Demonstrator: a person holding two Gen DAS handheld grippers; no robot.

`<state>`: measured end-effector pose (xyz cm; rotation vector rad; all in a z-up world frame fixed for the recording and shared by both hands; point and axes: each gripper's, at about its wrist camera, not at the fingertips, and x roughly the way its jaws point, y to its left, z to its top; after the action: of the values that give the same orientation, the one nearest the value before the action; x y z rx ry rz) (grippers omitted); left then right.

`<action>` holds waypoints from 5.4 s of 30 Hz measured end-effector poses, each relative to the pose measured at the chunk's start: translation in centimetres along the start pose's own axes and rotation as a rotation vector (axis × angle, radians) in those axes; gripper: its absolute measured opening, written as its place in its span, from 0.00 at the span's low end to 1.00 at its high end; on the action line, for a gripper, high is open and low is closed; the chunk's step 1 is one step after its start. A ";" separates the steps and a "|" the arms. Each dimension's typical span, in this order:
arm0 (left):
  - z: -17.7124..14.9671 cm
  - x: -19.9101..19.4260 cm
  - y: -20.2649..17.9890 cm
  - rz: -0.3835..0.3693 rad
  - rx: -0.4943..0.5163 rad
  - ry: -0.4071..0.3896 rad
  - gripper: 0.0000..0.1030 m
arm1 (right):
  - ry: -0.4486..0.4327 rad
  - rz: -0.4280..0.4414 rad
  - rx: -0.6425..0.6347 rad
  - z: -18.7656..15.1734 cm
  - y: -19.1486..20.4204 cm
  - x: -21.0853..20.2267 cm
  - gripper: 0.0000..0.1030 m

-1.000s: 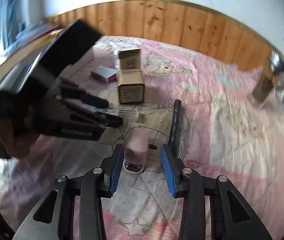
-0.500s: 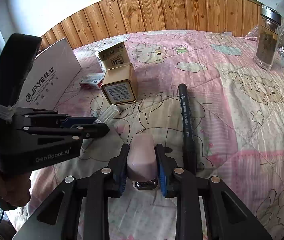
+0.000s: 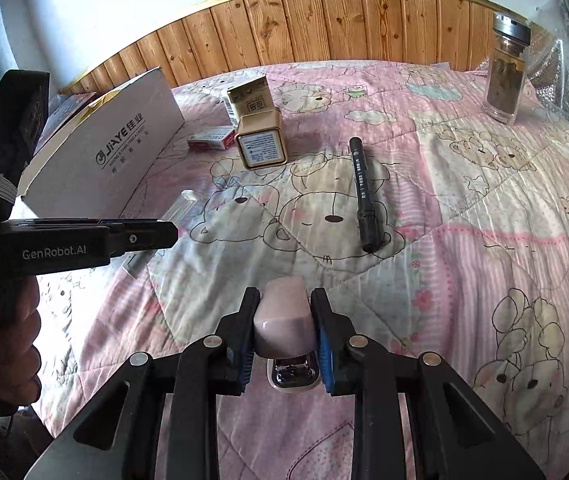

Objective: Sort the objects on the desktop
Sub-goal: 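Carry the tube and stapler with both grippers over the white box, then open both grippers to drop the tube and stapler into the box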

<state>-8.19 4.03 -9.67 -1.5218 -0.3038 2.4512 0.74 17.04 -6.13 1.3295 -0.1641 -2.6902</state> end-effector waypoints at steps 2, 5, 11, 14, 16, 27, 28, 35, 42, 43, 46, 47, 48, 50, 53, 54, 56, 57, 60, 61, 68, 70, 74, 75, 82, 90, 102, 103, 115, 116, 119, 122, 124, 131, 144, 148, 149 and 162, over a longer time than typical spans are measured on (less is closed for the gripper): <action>-0.5 -0.6 0.1 -0.008 -0.016 -0.003 0.18 | -0.014 -0.017 -0.017 -0.5 0.5 -1.2 0.26; -1.1 -1.8 0.2 -0.018 -0.034 -0.019 0.18 | -0.031 -0.028 -0.012 -1.0 0.9 -2.7 0.26; -0.2 -6.4 0.3 -0.020 -0.018 -0.108 0.18 | -0.070 -0.001 -0.012 0.0 2.8 -4.7 0.26; 0.6 -8.5 1.4 -0.025 -0.043 -0.148 0.18 | -0.080 0.023 -0.055 1.6 4.6 -4.9 0.26; 1.3 -9.2 2.3 -0.033 -0.071 -0.153 0.18 | -0.083 0.043 -0.075 2.8 5.5 -4.8 0.26; 5.2 -12.8 7.2 0.022 -0.191 -0.050 0.18 | 0.024 0.136 -0.108 10.5 9.3 -4.6 0.26; 5.4 -13.6 7.5 0.033 -0.200 -0.048 0.18 | 0.033 0.136 -0.110 11.2 9.7 -4.8 0.26; 6.7 -18.0 8.0 0.110 -0.221 -0.055 0.18 | 0.058 0.176 -0.116 15.5 10.8 -5.4 0.26; 7.8 -20.5 10.6 0.239 -0.369 -0.113 0.18 | 0.006 0.331 -0.207 19.1 12.8 -5.4 0.26; 8.0 -21.1 10.8 0.247 -0.360 -0.130 0.18 | 0.007 0.338 -0.217 19.3 13.5 -5.4 0.26; 8.5 -22.1 11.9 0.234 -0.315 -0.159 0.18 | 0.013 0.347 -0.224 19.3 15.7 -5.1 0.26; 8.6 -22.2 12.4 0.228 -0.298 -0.162 0.18 | 0.009 0.350 -0.229 19.2 16.6 -5.1 0.26; 8.7 -22.2 13.1 0.218 -0.283 -0.162 0.18 | 0.002 0.350 -0.236 19.2 17.6 -5.0 0.26; 8.7 -21.9 15.2 0.213 -0.283 -0.147 0.18 | -0.012 0.333 -0.247 19.5 19.7 -4.7 0.26; 8.3 -21.8 18.6 0.229 -0.326 -0.126 0.18 | 0.004 0.326 -0.233 20.3 22.5 -3.5 0.26; 8.1 -21.8 19.4 0.229 -0.349 -0.121 0.18 | 0.013 0.330 -0.233 20.5 23.3 -3.0 0.26; 7.6 -21.7 20.6 0.250 -0.388 -0.118 0.18 | 0.020 0.327 -0.265 20.7 24.8 -2.4 0.26; 7.4 -21.7 20.8 0.253 -0.404 -0.119 0.18 | 0.022 0.331 -0.282 20.7 25.3 -2.1 0.26; 6.8 -21.9 20.5 0.257 -0.455 -0.115 0.18 | 0.041 0.337 -0.339 20.1 26.1 -1.7 0.26; 6.8 -21.9 20.0 0.256 -0.461 -0.114 0.18 | 0.050 0.345 -0.354 19.9 26.1 -1.9 0.26; 8.6 -20.7 16.5 0.273 -0.389 -0.127 0.18 | 0.053 0.357 -0.405 19.4 24.9 -3.9 0.26; 8.9 -19.8 16.9 0.260 -0.386 -0.128 0.18 | 0.043 0.348 -0.413 19.5 24.7 -3.8 0.26; 9.5 -17.9 19.4 0.222 -0.408 -0.094 0.18 | 0.049 0.299 -0.402 20.3 25.2 -2.1 0.26; 9.6 -17.7 20.1 0.210 -0.415 -0.088 0.18 | 0.055 0.288 -0.390 20.6 25.3 -1.7 0.26; 9.1 -18.1 23.4 0.194 -0.471 -0.101 0.18 | 0.102 0.264 -0.441 22.3 28.6 1.2 0.26; 7.9 -16.9 22.9 0.141 -0.531 -0.085 0.18 | 0.137 0.281 -0.518 23.1 29.4 5.0 0.26; 6.1 -13.0 18.4 0.154 -0.425 -0.015 0.18 | 0.140 0.224 -0.603 23.8 28.7 9.2 0.27; 5.9 -12.8 18.0 0.148 -0.420 -0.010 0.18 | 0.144 0.218 -0.613 23.8 28.9 9.4 0.27; 3.9 -13.0 18.1 0.060 -0.438 0.015 0.18 | 0.220 0.128 -0.665 24.1 32.8 12.5 0.26; 3.7 -12.8 18.3 0.048 -0.448 0.021 0.18 | 0.223 0.117 -0.666 24.2 33.0 12.8 0.26; 3.4 -11.9 18.9 0.016 -0.480 0.053 0.18 | 0.246 0.103 -0.658 24.3 33.3 13.9 0.26; 3.3 -11.5 19.2 -0.019 -0.509 0.077 0.18 | 0.278 0.105 -0.642 24.6 33.5 15.1 0.26; 3.4 -11.2 19.3 -0.033 -0.516 0.092 0.18 | 0.299 0.111 -0.635 24.9 33.7 15.8 0.26; 4.2 -10.0 20.3 -0.078 -0.571 0.120 0.18 | 0.376 0.110 -0.596 25.9 33.6 19.1 0.26; 4.9 -8.6 21.8 -0.076 -0.598 0.153 0.18 | 0.439 0.056 -0.586 27.6 33.7 23.4 0.26; 5.0 -8.6 22.0 -0.060 -0.597 0.146 0.21 | 0.436 0.061 -0.560 28.1 33.4 23.5 0.27; 4.8 -8.6 22.0 -0.059 -0.598 0.145 0.22 | 0.433 0.060 -0.556 28.3 33.4 23.5 0.28; 4.1 -12.1 19.4 -0.006 -0.525 0.086 0.27 | 0.458 0.126 -0.559 28.3 31.3 19.1 0.42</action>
<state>-8.52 -18.35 -3.40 -1.8015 -0.9958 2.4058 -31.00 -16.01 0.97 1.6054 0.4933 -2.0285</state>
